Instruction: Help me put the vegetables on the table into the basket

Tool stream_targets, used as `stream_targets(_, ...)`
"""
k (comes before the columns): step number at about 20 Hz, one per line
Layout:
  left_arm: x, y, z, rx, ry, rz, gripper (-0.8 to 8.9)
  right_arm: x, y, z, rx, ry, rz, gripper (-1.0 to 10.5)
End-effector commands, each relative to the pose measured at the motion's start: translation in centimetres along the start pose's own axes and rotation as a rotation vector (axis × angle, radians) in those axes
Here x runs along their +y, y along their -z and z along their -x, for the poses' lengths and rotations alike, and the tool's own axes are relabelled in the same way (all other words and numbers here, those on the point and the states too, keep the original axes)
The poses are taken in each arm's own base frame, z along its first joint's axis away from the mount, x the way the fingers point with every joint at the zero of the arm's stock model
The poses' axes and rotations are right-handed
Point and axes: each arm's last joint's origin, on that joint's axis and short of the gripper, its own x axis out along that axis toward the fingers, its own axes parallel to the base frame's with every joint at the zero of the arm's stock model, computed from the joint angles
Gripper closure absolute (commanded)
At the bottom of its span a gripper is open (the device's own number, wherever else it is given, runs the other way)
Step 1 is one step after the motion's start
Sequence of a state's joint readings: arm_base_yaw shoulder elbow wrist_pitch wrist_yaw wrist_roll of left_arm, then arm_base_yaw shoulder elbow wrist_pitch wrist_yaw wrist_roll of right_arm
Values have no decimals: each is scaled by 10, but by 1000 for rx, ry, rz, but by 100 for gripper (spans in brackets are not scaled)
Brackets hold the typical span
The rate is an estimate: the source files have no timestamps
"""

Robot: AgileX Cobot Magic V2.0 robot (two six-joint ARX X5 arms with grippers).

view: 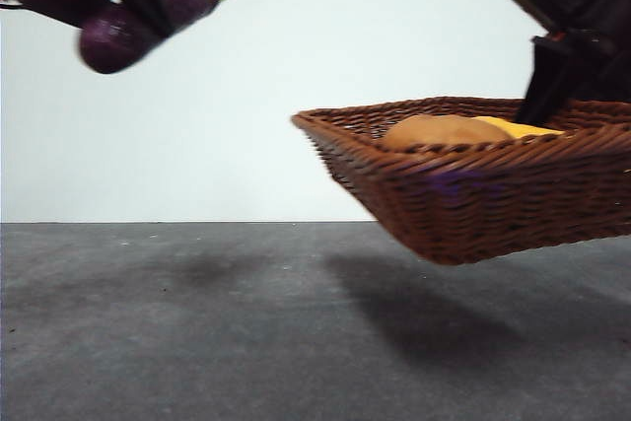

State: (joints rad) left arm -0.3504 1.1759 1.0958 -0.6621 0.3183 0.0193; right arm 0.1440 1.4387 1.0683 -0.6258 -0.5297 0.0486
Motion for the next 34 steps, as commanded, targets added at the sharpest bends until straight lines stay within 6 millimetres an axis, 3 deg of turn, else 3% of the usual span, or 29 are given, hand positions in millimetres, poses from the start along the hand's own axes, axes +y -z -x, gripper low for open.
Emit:
stream_targets(1,-13,2,24,-79,51,12,819,14,1,-14,-12,-25,-16,959)
stream_targets(4,-29,2,38,-125,147,18,820,30,11,-34,-15,-79,-34,958)
stream_targets(7,-44,1,25,-89,214,19,819,46,22,-49,6,-114,-21,958)
stream_targets(11,-61,-6,-22,-32,263,34,820,59,26,-55,10,-121,-13,958)
stream_targets(16,-55,5,-90,134,179,71,820,58,28,-55,28,-117,-21,958)
stream_targets(20,-49,11,-117,179,118,80,820,59,28,-55,28,-118,-8,958)
stream_targets(24,-47,17,-127,235,115,91,780,60,28,-55,31,-120,0,958)
stream_targets(26,-48,20,-126,262,138,88,475,60,28,-55,30,-120,0,958)
stream_targets(27,-48,20,-126,270,135,88,426,60,28,-55,30,-120,0,958)
stream_targets(31,-47,20,-125,271,133,91,427,59,29,-55,42,-117,2,958)
stream_targets(34,-47,6,-117,246,130,95,431,59,30,-55,51,-113,15,958)
